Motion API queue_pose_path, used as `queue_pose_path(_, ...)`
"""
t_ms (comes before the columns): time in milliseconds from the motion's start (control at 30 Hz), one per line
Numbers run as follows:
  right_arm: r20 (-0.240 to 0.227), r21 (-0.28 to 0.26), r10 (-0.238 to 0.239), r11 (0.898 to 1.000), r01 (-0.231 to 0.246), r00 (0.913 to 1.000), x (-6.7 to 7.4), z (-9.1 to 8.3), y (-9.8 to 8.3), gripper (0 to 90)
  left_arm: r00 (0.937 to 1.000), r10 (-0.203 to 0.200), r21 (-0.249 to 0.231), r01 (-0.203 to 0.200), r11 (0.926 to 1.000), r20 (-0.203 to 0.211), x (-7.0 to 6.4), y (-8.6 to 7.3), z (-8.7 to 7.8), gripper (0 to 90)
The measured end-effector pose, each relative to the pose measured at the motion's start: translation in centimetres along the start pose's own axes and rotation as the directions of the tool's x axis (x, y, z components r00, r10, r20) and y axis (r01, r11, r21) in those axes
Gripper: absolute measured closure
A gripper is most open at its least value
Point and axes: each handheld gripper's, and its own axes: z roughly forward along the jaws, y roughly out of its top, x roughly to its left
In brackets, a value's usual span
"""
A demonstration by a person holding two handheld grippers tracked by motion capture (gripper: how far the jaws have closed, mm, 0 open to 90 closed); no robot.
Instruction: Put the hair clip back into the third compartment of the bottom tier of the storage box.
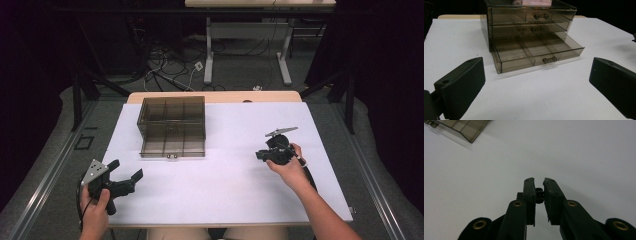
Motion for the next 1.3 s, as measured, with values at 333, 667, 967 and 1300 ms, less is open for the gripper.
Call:
queue_pose_path(333,-0.011,-0.021,-0.028,0.999,0.028,0.9995,1.1,0.2,1.3,80.3,1.0000,0.000,0.000,0.000,1.0000,0.000,0.0,0.0,0.0,0.4)
queue_pose_path(667,-0.030,-0.038,-0.055,0.998,0.054,0.9980,2.8,0.6,2.7,80.2,1.0000,-0.003,-0.002,0.003,1.0000,0.002,0.0,0.0,0.0,0.4)
queue_pose_path(967,-0.045,-0.039,-0.079,0.996,0.077,0.9959,4.5,1.0,3.9,80.3,1.0000,-0.005,-0.002,0.005,1.0000,0.002,0.0,0.0,0.0,0.4)
queue_pose_path(1300,-0.069,-0.050,-0.098,0.994,0.094,0.9928,6.2,1.5,5.1,80.3,1.0000,0.001,-0.002,-0.001,1.0000,0.002,0.1,0.0,0.1,0.5)
